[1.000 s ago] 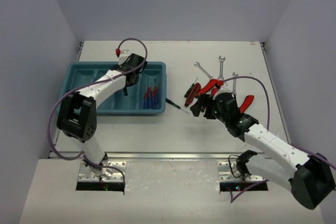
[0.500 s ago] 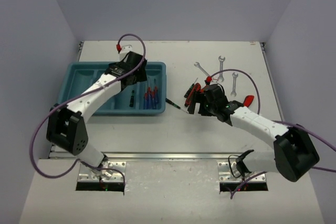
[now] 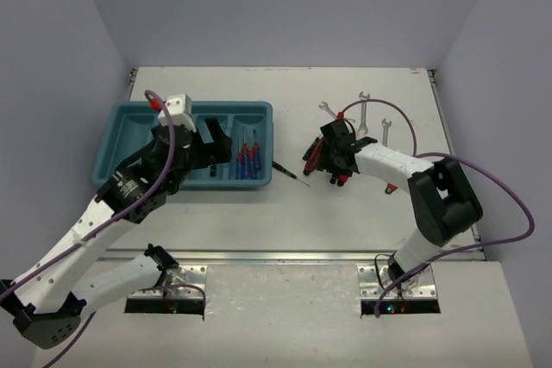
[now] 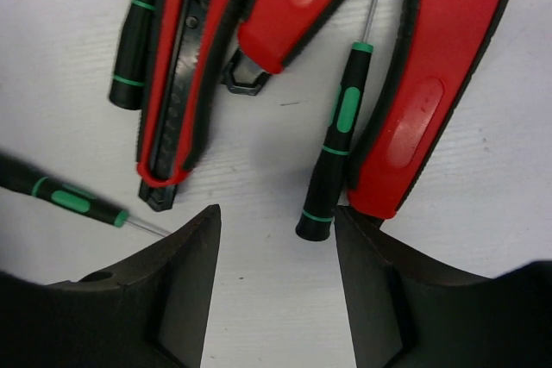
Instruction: Sort the tools into containers
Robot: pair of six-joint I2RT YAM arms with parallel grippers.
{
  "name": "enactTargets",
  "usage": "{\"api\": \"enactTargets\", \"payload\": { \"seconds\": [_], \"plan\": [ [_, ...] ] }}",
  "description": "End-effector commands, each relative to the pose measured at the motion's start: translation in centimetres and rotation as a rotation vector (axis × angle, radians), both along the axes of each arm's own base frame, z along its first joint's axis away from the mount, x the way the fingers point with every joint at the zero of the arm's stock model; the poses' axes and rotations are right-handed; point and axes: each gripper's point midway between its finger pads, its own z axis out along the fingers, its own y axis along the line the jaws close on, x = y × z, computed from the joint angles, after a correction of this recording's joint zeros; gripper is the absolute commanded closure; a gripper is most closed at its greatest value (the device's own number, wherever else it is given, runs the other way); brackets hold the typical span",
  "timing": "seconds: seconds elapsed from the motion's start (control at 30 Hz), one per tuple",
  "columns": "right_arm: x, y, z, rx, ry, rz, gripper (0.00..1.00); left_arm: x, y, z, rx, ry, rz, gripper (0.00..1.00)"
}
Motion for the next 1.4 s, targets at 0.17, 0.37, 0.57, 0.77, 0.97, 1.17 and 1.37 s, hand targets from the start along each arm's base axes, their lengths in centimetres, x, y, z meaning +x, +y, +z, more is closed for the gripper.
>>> {"api": "enactTargets", "payload": {
  "seconds": [0.17,0.37,0.57,0.77,0.97,1.17,1.37],
  "plan": [
    [1.7,-1.0,0.1,0.0,-0.005,-0.07,0.47,-0.6,4.1,-4.5,0.14,0.006,0.134,0.0],
    [2.0,-0.5,-1.0,0.001,0.039,-0.051,0.49,0.0,2.7,-7.5,0.197,0.114,0.084,0.0],
    [1.6,-0.8,-1.9,-0.009,0.064,-0.071,0.5,0.0,2.2,-7.8,0.19,0.115,0.056,0.0],
    [1.4,-1.2,-2.0,-0.025,0.065,-0.067,0.49,0.0,1.4,-8.2,0.188,0.124,0.013,0.0],
    [0.5,-1.9,-3.8,-0.04,0.116,-0.084,0.52,0.0,1.3,-8.4,0.188,0.13,0.005,0.0],
    [-0.2,-2.4,-4.0,-0.034,0.12,-0.131,0.71,0.0,1.4,-8.2,0.183,0.121,0.011,0.0],
    [0.2,-2.4,1.0,0.019,-0.003,-0.127,0.93,-0.8,0.4,-6.2,0.1,0.086,-0.04,0.0]
  ]
}}
